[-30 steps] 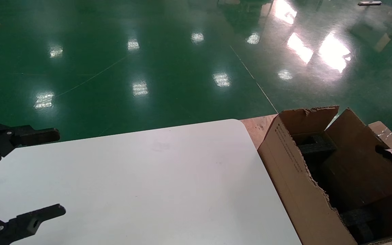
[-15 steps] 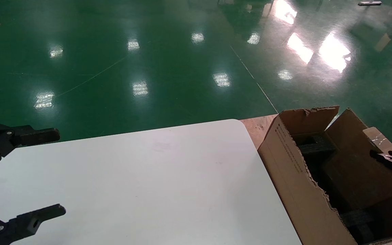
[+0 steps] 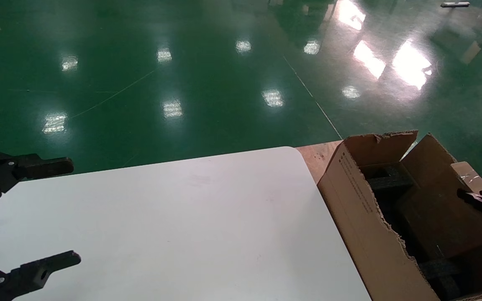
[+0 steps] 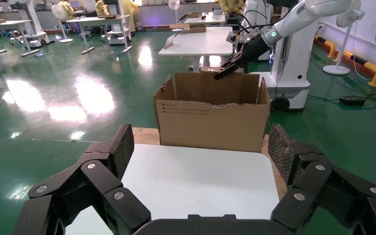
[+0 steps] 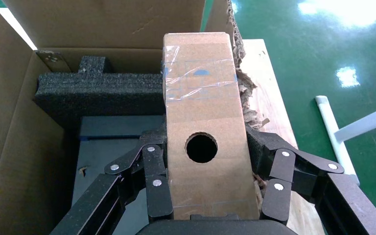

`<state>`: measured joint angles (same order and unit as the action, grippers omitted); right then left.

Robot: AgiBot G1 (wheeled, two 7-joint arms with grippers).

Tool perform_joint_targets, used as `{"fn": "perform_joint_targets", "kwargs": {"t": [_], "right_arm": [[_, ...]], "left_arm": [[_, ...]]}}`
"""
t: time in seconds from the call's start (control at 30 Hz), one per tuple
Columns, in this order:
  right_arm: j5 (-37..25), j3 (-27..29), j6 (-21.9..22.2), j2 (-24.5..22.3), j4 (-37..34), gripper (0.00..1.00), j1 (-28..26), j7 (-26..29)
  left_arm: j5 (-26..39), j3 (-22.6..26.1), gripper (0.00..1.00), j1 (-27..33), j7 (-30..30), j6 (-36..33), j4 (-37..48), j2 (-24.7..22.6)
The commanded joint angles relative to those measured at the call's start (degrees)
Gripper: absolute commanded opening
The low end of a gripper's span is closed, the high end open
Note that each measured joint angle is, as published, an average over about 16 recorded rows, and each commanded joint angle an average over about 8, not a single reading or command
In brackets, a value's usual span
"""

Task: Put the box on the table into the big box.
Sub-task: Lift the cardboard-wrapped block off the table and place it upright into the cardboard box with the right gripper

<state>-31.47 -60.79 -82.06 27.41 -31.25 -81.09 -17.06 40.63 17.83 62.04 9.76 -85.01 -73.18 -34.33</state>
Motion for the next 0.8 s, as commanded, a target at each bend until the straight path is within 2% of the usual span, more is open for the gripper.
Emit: {"fn": "perform_joint_targets", "kwargs": {"t": [0.03, 0.8], "right_arm": [[-0.05, -0.15, -0.18, 0.34, -0.82, 0.00, -0.22, -0.15], [-1.41, -0.58, 1.23, 3.40, -4.33, 0.00, 1.15, -0.84]], "left_arm": [[0.00, 0.00, 1.00, 0.00, 0.00, 0.00, 0.00, 0.00], [-0.04, 0.05, 1.00, 0.01, -0.03, 0.02, 0.00, 0.02]]}}
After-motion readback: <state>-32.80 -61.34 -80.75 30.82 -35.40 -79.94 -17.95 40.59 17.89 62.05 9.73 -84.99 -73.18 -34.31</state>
